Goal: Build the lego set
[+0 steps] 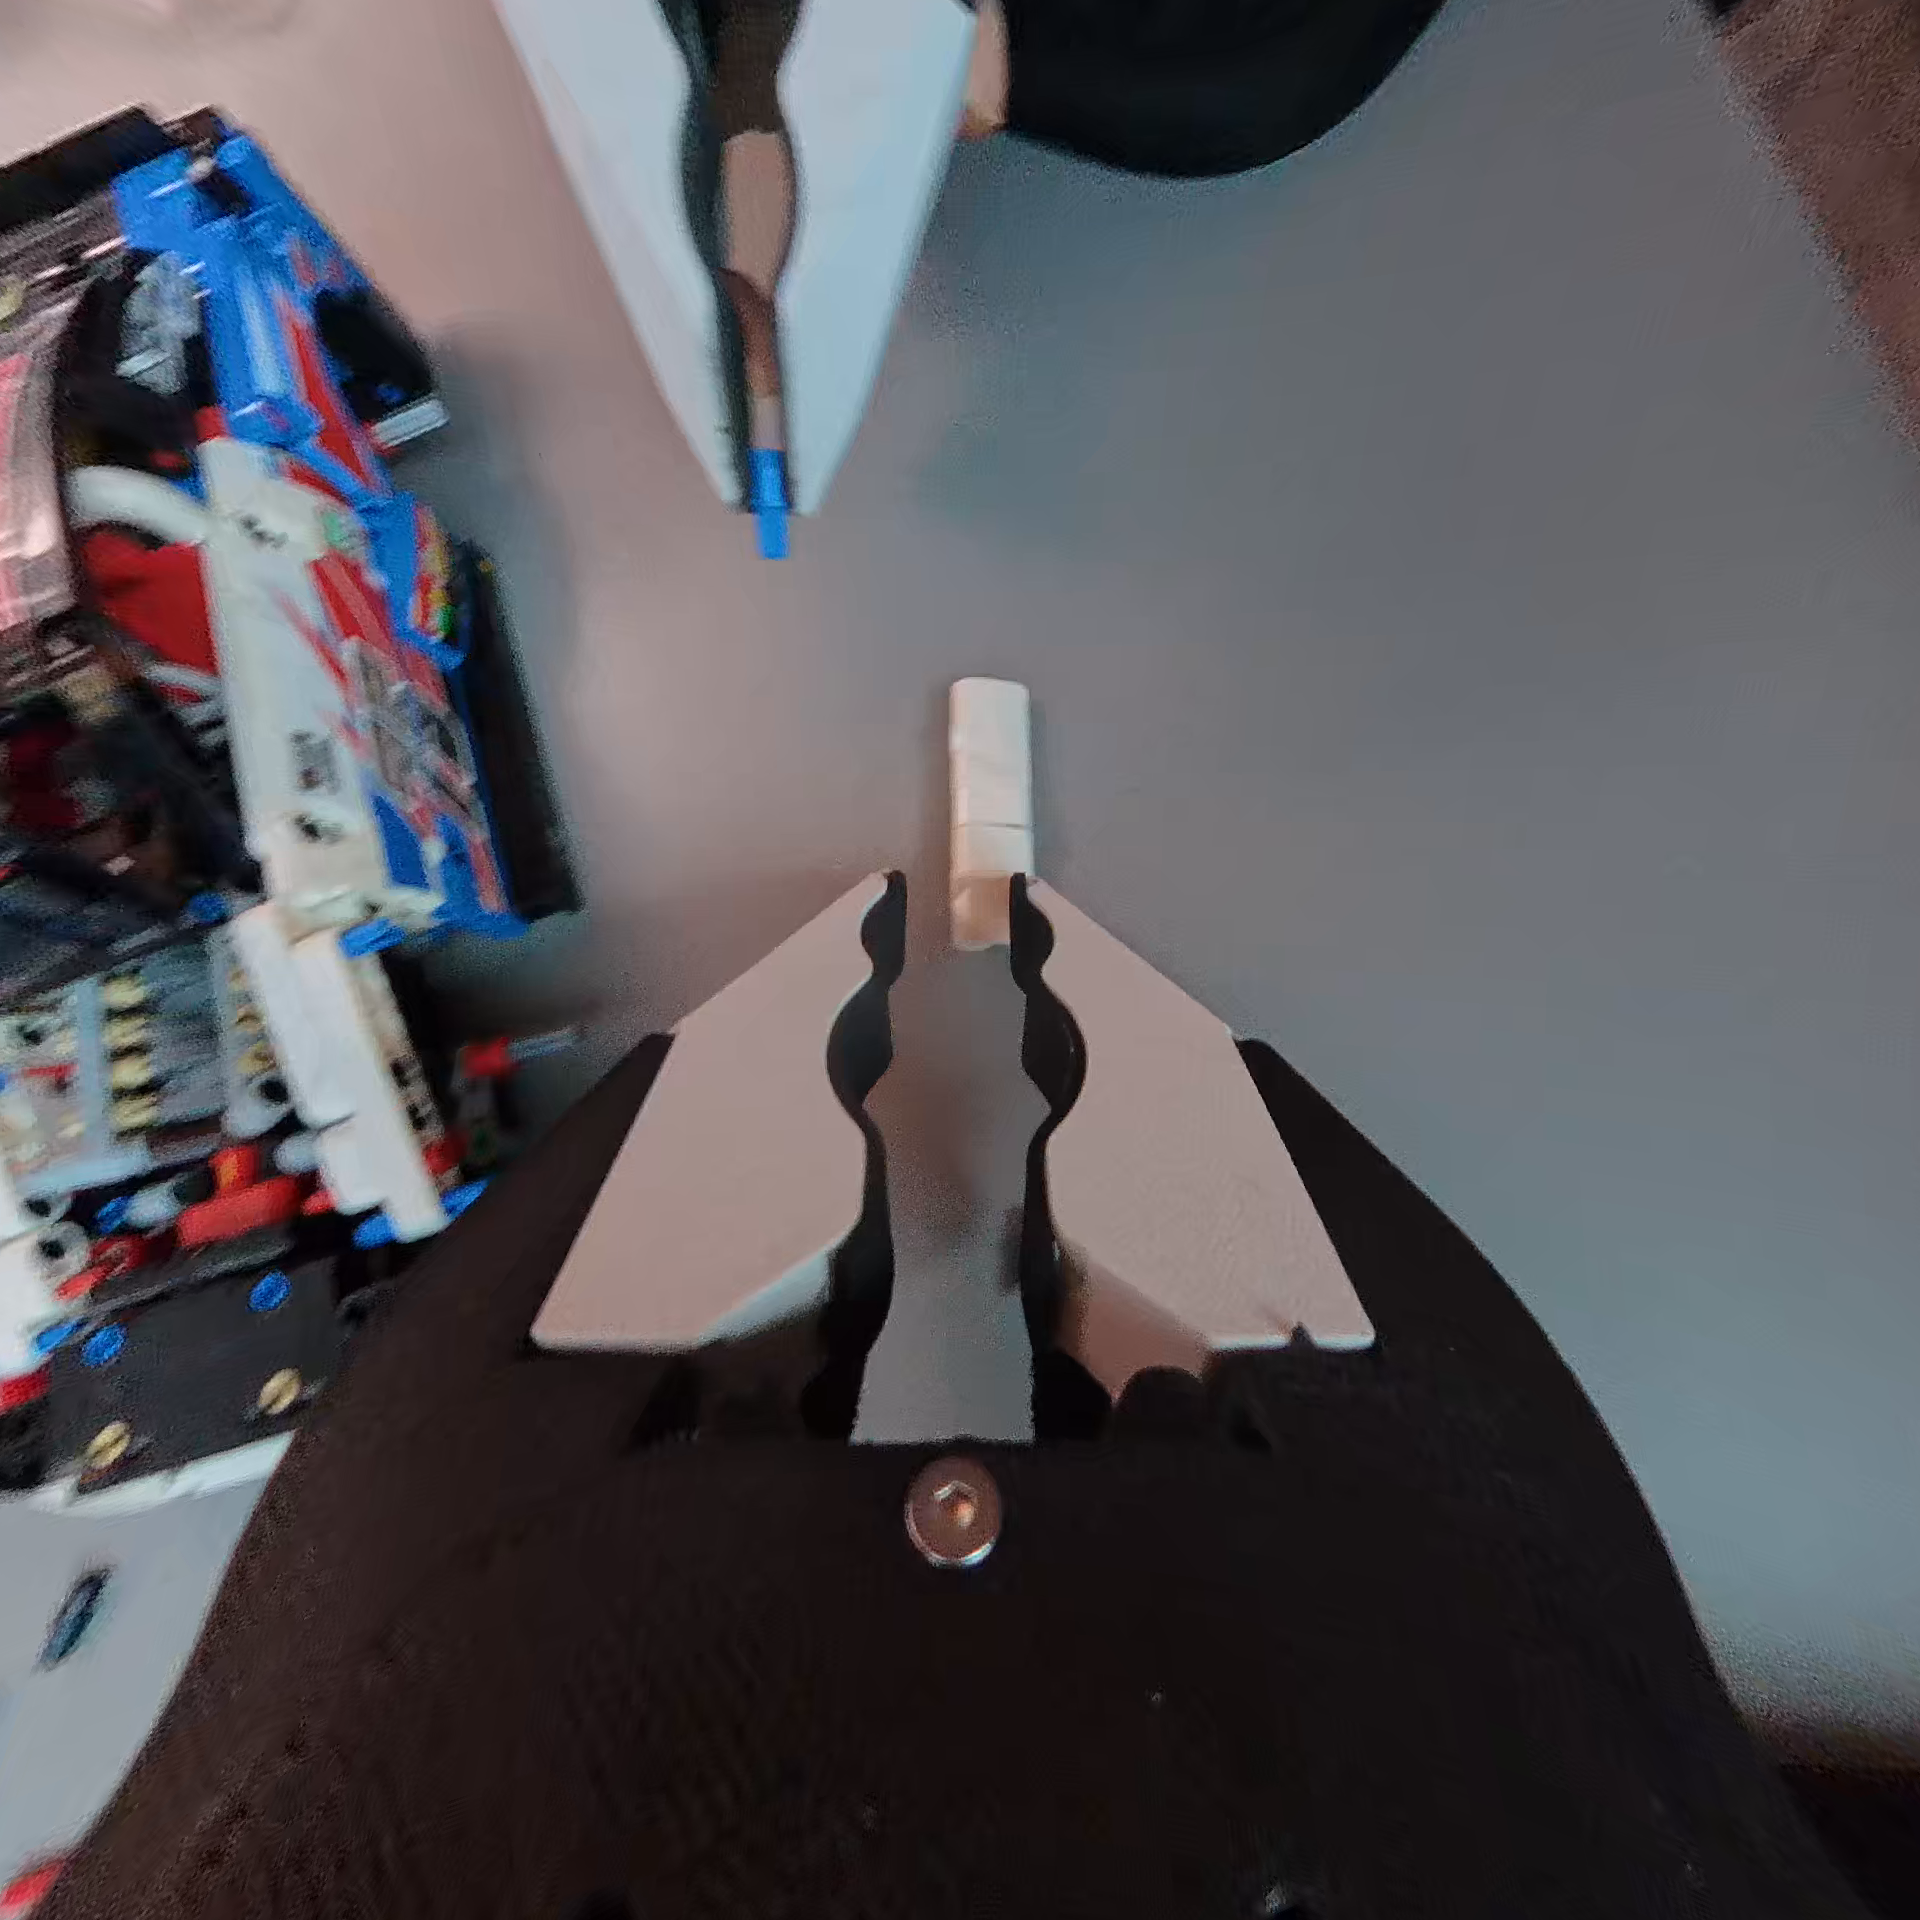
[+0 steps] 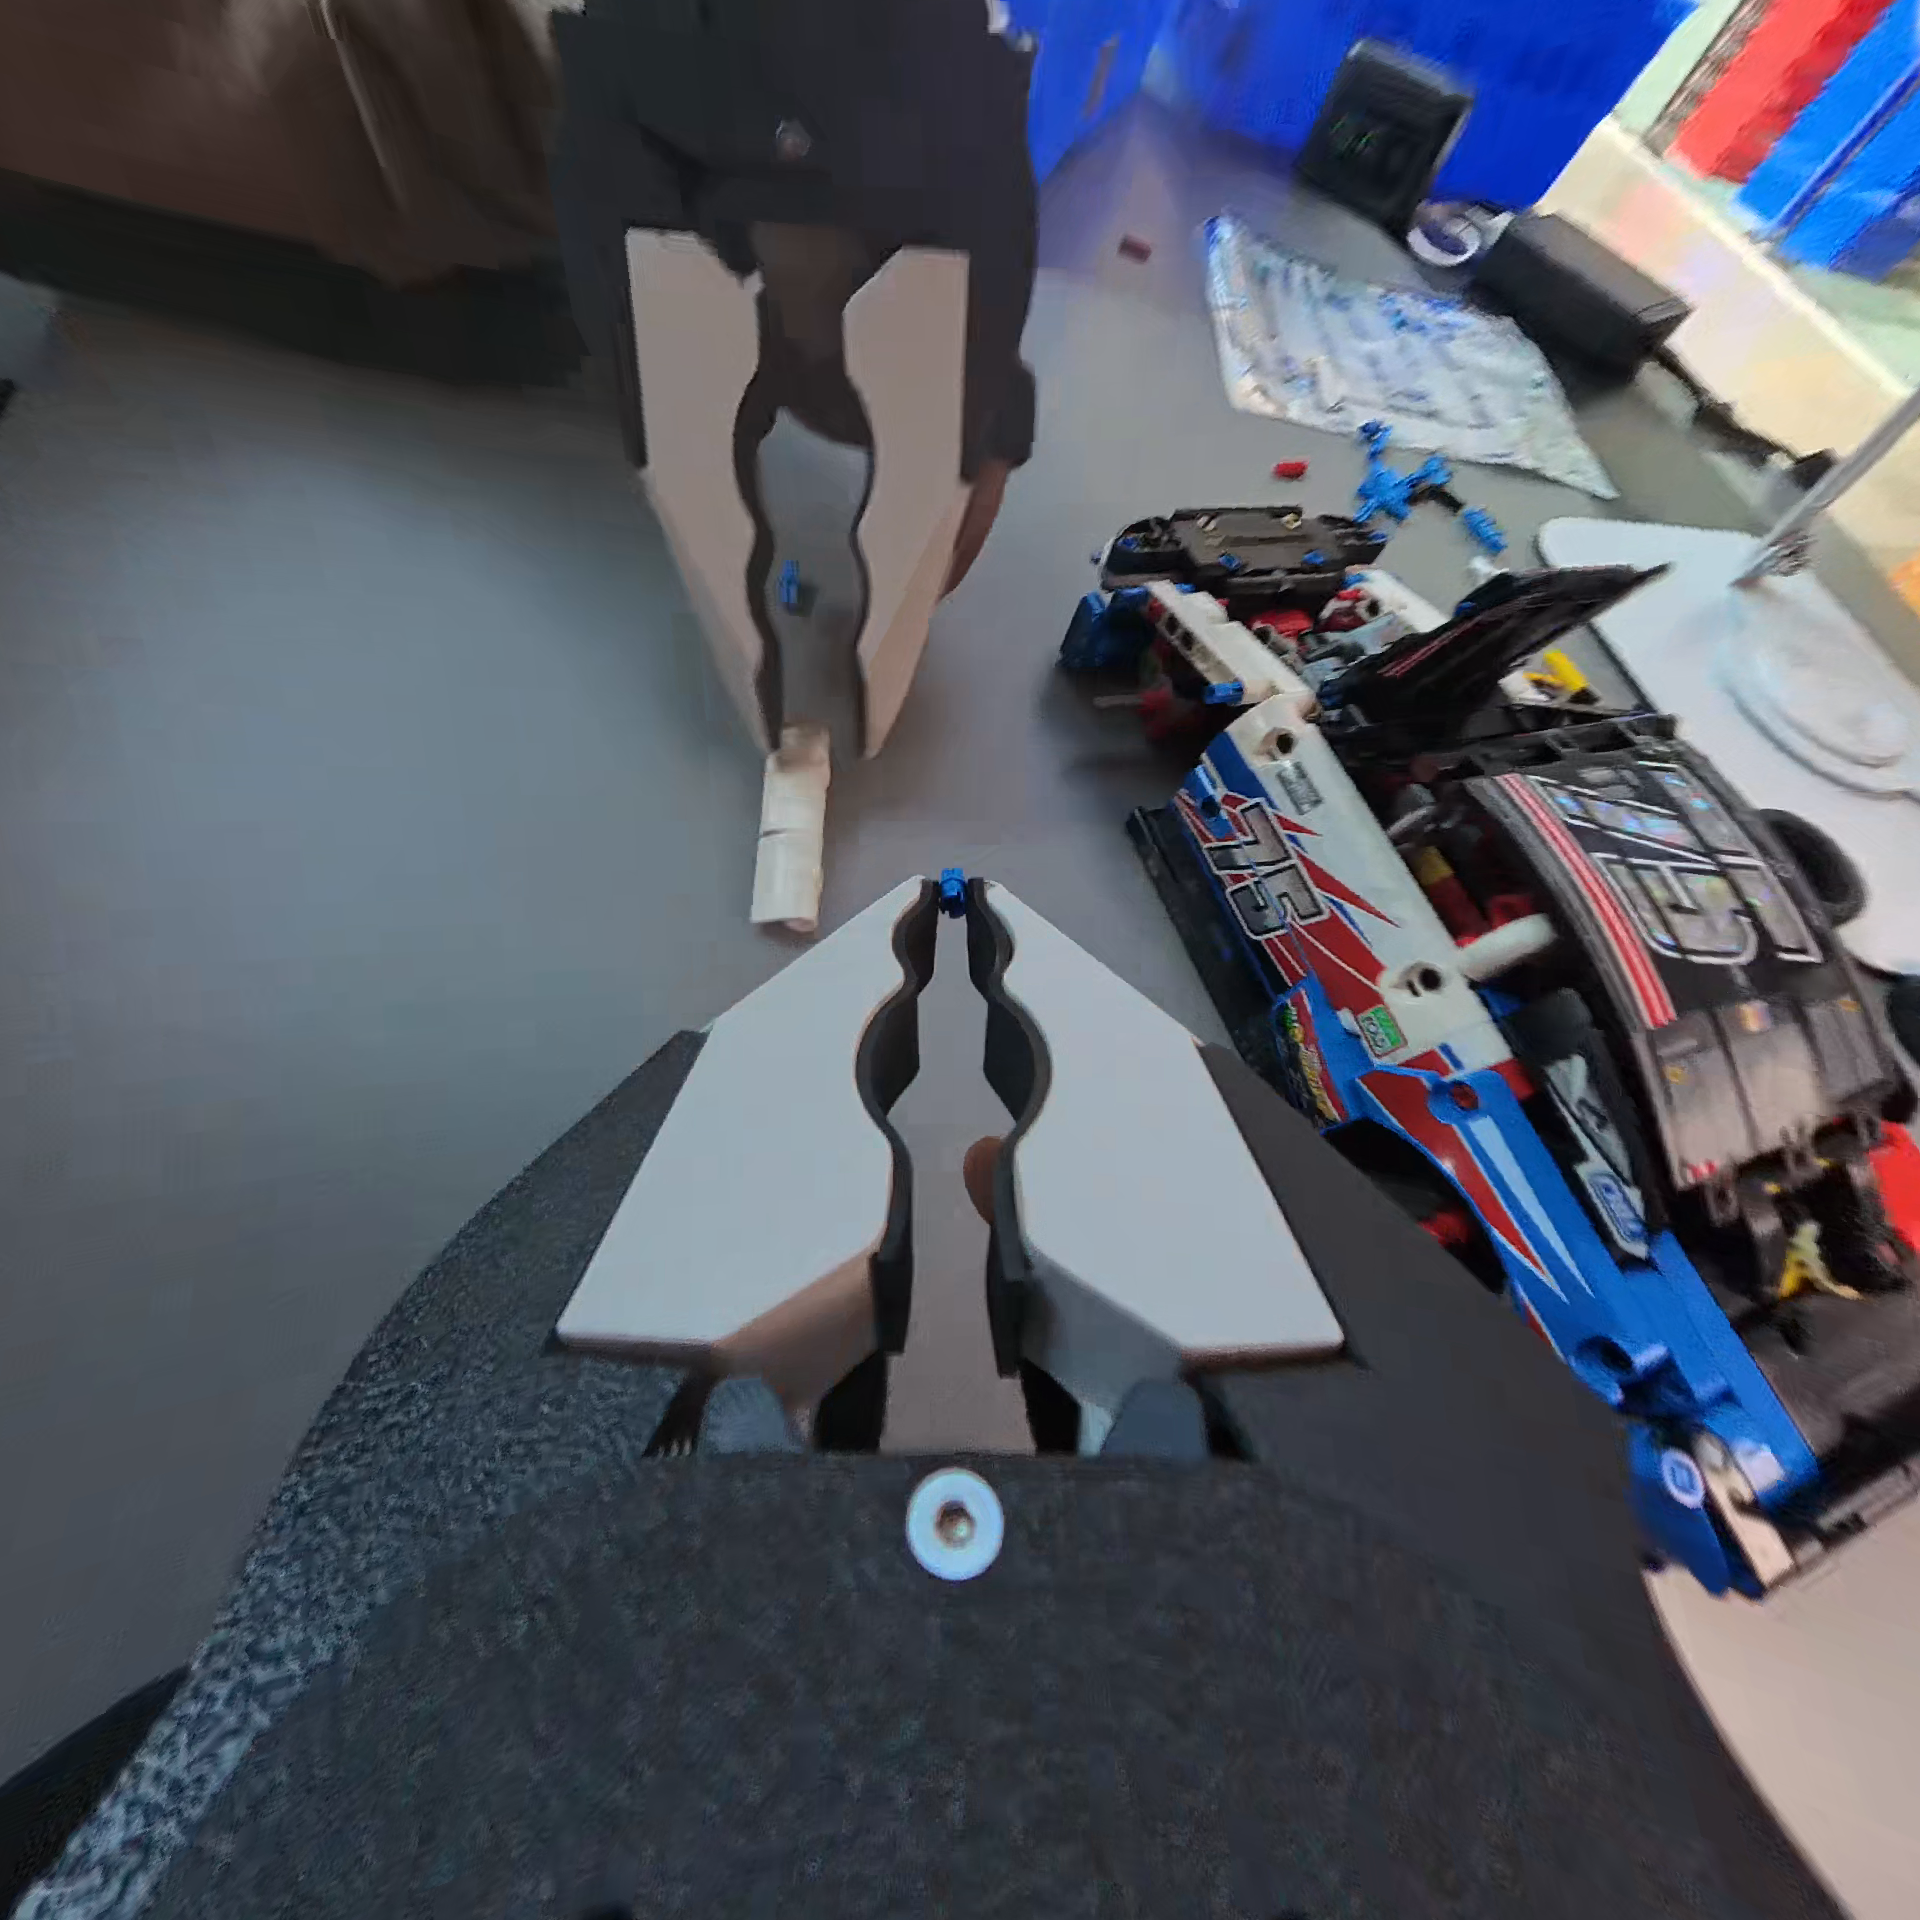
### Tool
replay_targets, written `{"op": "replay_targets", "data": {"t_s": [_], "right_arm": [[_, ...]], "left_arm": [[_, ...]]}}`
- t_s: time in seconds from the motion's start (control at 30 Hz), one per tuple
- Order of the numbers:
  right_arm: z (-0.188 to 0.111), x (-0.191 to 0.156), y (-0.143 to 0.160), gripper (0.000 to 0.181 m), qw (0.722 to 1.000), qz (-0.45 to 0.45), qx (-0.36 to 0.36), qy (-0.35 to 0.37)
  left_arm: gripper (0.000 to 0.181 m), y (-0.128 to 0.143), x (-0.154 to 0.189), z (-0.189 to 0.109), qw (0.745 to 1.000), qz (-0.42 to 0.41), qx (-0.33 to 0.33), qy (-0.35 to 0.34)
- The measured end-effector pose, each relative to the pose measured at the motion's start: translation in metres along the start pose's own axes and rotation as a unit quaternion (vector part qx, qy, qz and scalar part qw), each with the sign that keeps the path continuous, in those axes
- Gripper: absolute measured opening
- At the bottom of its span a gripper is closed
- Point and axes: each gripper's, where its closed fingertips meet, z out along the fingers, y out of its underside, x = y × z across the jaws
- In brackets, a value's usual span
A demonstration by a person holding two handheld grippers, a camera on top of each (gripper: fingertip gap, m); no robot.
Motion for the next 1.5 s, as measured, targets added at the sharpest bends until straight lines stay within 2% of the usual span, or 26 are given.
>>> {"op": "replay_targets", "data": {"t_s": [0.03, 0.1, 0.17, 0.3, 0.37, 0.43, 0.5, 0.57, 0.73, 0.9, 0.97, 1.13, 1.23, 1.33, 1.4, 1.5], "right_arm": [[0.008, -0.002, 0.005, 0.004, 0.999, -0.008, -0.025, -0.019], [0.02, -0.005, 0.013, 0.003, 0.997, -0.014, -0.064, -0.051], [0.029, -0.009, 0.016, 0.003, 0.994, -0.019, -0.087, -0.068], [0.038, -0.028, 0.017, 0.003, 0.987, -0.051, -0.126, -0.088], [0.04, -0.046, 0.009, 0.003, 0.986, -0.072, -0.106, -0.108], [0.036, -0.055, -0.004, 0.003, 0.989, -0.049, -0.058, -0.13], [0.03, -0.047, -0.007, 0.003, 0.991, -0.009, -0.028, -0.131], [0.025, -0.028, 0.006, 0.003, 0.993, 0.016, -0.047, -0.103], [0.02, -0.006, 0.031, 0.004, 0.991, -0.021, -0.126, -0.028], [0.021, -0.006, 0.036, 0.004, 0.987, -0.014, -0.159, -0.022], [0.02, -0.007, 0.037, 0.006, 0.985, 0.002, -0.169, -0.027], [0.017, -0.008, 0.04, 0.009, 0.981, 0.028, -0.19, -0.034], [0.017, -0.004, 0.034, 0.011, 0.986, 0.029, -0.164, -0.024], [0.014, -0.007, 0.01, 0.014, 0.995, 0.049, -0.085, -0.03], [0.014, -0.013, -0.011, 0.016, 0.987, 0.144, -0.022, -0.063], [0.013, -0.014, -0.033, 0.026, 0.952, 0.278, 0.054, -0.116]], "left_arm": [[0.019, 0.007, -0.019, -0.006, 0.998, -0.002, -0.015, -0.053], [0.008, 0.014, -0.061, -0.027, 0.983, -0.021, -0.018, -0.181], [0.005, 0.016, -0.069, -0.042, 0.976, -0.057, -0.008, -0.211], [0.02, 0.015, -0.033, -0.036, 0.982, -0.131, -0.01, -0.134], [0.029, 0.013, -0.008, -0.026, 0.985, -0.151, -0.025, -0.082], [0.039, 0.008, 0.01, -0.016, 0.985, -0.161, -0.03, -0.051], [0.048, 0.005, 0.017, -0.009, 0.986, -0.155, -0.039, -0.05], [0.061, 0.004, 0.015, -0.005, 0.986, -0.146, -0.043, -0.063], [0.062, 0.001, 0.01, 0.007, 0.987, -0.142, -0.043, -0.063], [0.073, 0.002, 0.005, 0.011, 0.99, -0.132, -0.047, -0.032], [0.071, 0.003, 0.006, 0.012, 0.989, -0.143, -0.04, -0.004], [0.057, 0.004, 0.0, 0.011, 0.99, -0.138, -0.031, -0.003], [0.057, 0.003, 0.0, 0.011, 0.991, -0.13, -0.022, -0.005], [0.057, -0.004, 0.0, 0.005, 0.994, -0.106, 0.024, -0.02], [0.057, -0.017, -0.003, -0.004, 0.992, -0.095, 0.072, -0.04], [0.057, -0.045, -0.011, -0.024, 0.984, -0.06, 0.143, -0.09]]}}
